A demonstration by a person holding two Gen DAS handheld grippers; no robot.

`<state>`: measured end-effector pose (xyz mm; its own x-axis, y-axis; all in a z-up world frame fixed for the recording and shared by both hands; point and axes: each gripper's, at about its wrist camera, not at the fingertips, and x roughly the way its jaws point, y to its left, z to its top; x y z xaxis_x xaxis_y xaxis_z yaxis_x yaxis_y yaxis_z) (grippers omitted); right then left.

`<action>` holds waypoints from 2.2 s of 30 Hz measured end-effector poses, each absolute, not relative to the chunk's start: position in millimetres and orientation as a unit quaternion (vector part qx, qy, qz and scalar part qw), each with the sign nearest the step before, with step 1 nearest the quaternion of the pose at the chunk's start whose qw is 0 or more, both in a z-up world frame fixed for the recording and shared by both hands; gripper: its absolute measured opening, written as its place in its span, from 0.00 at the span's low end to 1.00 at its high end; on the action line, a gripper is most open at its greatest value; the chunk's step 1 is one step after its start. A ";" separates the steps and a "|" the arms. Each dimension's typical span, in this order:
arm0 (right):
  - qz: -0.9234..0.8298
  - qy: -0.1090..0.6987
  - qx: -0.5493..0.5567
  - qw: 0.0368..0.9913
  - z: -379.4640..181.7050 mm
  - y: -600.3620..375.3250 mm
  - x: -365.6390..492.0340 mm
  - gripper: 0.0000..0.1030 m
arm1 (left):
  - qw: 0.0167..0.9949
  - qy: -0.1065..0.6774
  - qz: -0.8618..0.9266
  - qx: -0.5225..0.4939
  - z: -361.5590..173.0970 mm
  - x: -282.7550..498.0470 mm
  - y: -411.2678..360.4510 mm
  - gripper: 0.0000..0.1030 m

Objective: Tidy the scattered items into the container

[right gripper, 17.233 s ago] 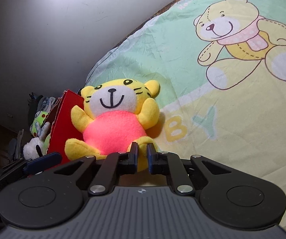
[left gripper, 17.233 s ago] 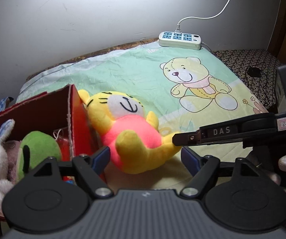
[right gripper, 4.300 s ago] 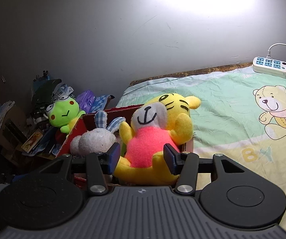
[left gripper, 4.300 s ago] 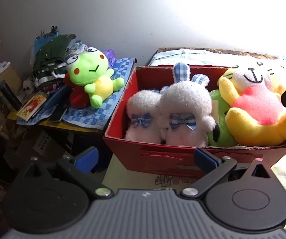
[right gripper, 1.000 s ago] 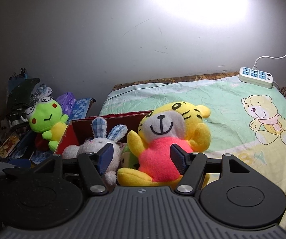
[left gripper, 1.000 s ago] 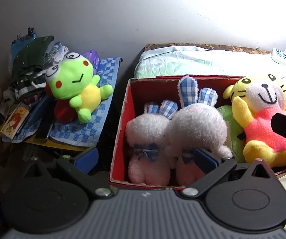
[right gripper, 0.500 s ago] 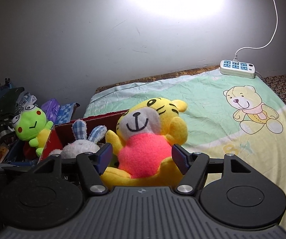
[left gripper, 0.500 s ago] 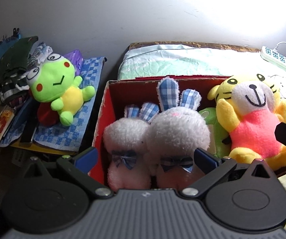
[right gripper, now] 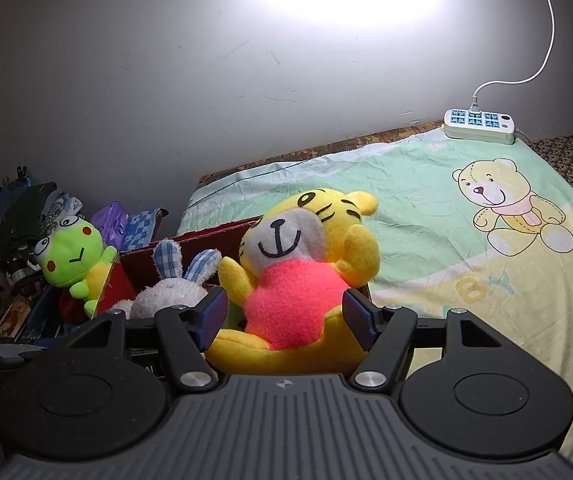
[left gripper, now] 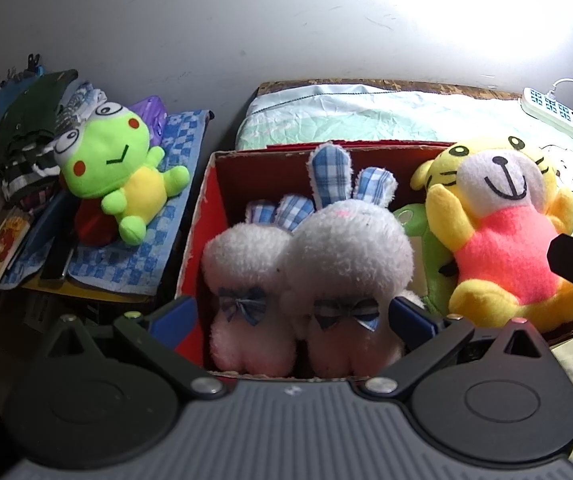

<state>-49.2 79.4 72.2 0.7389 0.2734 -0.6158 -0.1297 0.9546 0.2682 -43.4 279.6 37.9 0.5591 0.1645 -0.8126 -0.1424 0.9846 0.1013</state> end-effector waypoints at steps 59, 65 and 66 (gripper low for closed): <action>0.148 0.342 0.107 0.922 70.1 31.9 -51.3 0.61 | 0.873 0.473 0.117 0.028 42.5 -56.4 235.5 0.99; 0.166 0.345 0.093 0.919 71.2 23.4 -53.6 0.61 | 0.872 0.474 0.122 0.018 43.7 -64.1 223.2 0.99; 0.168 0.346 0.091 0.919 70.9 21.5 -53.9 0.61 | 0.871 0.475 0.123 0.016 44.0 -65.8 221.7 0.99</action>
